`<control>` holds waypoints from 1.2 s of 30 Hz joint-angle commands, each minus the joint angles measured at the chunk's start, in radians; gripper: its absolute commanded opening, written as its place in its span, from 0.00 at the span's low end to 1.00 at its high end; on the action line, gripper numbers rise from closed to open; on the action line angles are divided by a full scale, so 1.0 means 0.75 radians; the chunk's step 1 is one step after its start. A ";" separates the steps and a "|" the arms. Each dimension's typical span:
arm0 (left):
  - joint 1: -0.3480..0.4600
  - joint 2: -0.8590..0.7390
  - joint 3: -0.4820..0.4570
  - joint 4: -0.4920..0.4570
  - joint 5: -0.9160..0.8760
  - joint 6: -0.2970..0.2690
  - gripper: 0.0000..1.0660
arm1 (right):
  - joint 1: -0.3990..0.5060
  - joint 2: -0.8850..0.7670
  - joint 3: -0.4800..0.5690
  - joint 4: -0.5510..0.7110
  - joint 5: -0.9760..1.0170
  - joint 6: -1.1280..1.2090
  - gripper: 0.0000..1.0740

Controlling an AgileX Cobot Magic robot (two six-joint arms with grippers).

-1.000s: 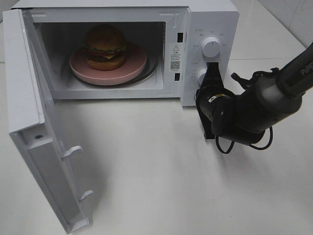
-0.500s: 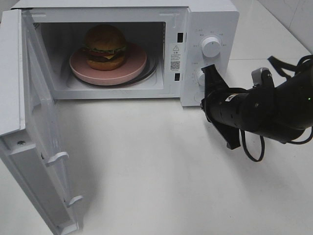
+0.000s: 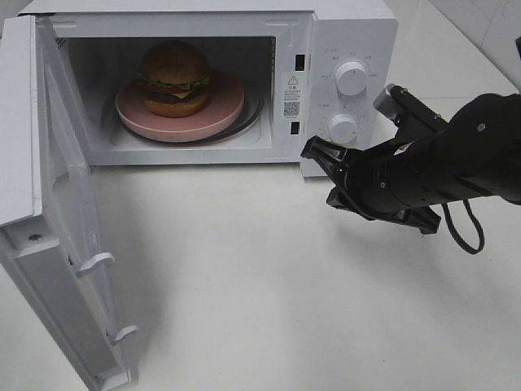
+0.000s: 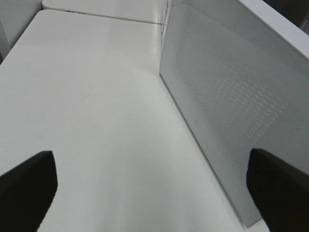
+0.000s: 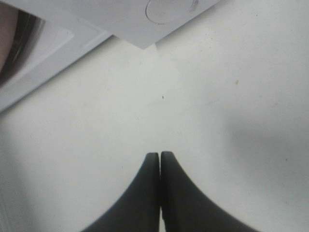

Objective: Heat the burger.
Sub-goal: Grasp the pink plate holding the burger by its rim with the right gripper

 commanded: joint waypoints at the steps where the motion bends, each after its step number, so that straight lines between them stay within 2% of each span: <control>1: 0.000 -0.005 0.000 -0.001 -0.011 0.003 0.94 | -0.043 -0.028 -0.055 -0.128 0.293 -0.180 0.00; 3: 0.000 -0.005 0.000 -0.001 -0.011 0.003 0.94 | -0.043 -0.028 -0.077 -0.175 0.353 -0.191 0.00; 4: 0.000 -0.005 0.000 -0.001 -0.011 0.003 0.94 | -0.043 -0.028 -0.125 -0.304 0.469 -0.192 0.00; 5: 0.000 -0.005 0.000 -0.001 -0.011 0.003 0.94 | -0.043 -0.028 -0.125 -0.304 0.469 -0.192 0.00; 6: 0.000 -0.005 0.000 -0.001 -0.011 0.003 0.94 | -0.043 -0.028 -0.184 -0.444 0.604 -0.187 0.00; 8: 0.000 -0.005 0.000 -0.001 -0.011 0.003 0.94 | -0.043 -0.028 -0.208 -0.496 0.672 -0.187 0.00; 9: 0.000 -0.005 0.000 -0.001 -0.011 0.003 0.94 | -0.043 -0.027 -0.268 -0.615 0.801 -0.191 0.00; 10: 0.000 -0.005 0.000 -0.001 -0.011 0.003 0.94 | -0.043 -0.027 -0.268 -0.615 0.801 -0.191 0.00; 12: 0.000 -0.005 0.000 -0.001 -0.011 0.003 0.94 | -0.043 -0.027 -0.347 -0.727 0.984 -0.215 0.00; 16: 0.000 -0.005 0.000 -0.001 -0.011 0.003 0.94 | -0.043 -0.027 -0.419 -0.780 1.140 -0.301 0.00; 17: 0.000 -0.005 0.000 -0.001 -0.011 0.003 0.94 | -0.043 -0.027 -0.460 -0.787 1.220 -0.427 0.00; 18: 0.000 -0.005 0.000 -0.001 -0.011 0.003 0.94 | -0.043 -0.027 -0.460 -0.787 1.220 -0.427 0.00; 20: 0.000 -0.005 0.000 -0.001 -0.011 0.003 0.94 | -0.043 -0.027 -0.505 -0.789 1.307 -0.699 0.00; 21: 0.000 -0.005 0.000 -0.001 -0.011 0.003 0.94 | -0.043 -0.027 -0.505 -0.789 1.307 -0.699 0.00; 22: 0.000 -0.005 0.000 -0.001 -0.011 0.003 0.94 | -0.043 -0.027 -0.519 -0.791 1.333 -0.909 0.00; 24: 0.000 -0.005 0.000 -0.001 -0.011 0.003 0.94 | -0.043 -0.027 -0.520 -0.791 1.339 -1.029 0.01; 25: 0.000 -0.005 0.000 -0.001 -0.011 0.003 0.94 | -0.043 -0.027 -0.520 -0.797 1.340 -1.261 0.01; 26: 0.000 -0.005 0.000 -0.001 -0.011 0.003 0.94 | -0.043 -0.027 -0.520 -0.797 1.340 -1.261 0.01; 27: 0.000 -0.005 0.000 -0.001 -0.011 0.003 0.94 | -0.043 -0.027 -0.520 -0.804 1.340 -1.515 0.02; 29: 0.000 -0.005 0.000 -0.001 -0.011 0.003 0.94 | -0.043 -0.027 -0.520 -0.807 1.339 -1.635 0.02; 30: 0.000 -0.005 0.000 -0.001 -0.011 0.003 0.94 | -0.043 -0.027 -0.520 -0.809 1.339 -1.824 0.04; 32: 0.000 -0.005 0.000 -0.001 -0.011 0.003 0.94 | -0.043 -0.027 -0.520 -0.812 1.339 -1.916 0.04; 34: 0.000 -0.005 0.000 -0.001 -0.011 0.003 0.94 | -0.039 -0.027 -0.520 -0.861 1.327 -2.157 0.06; 36: 0.000 -0.005 0.000 -0.001 -0.011 0.003 0.94 | -0.039 -0.027 -0.520 -0.888 1.312 -2.192 0.07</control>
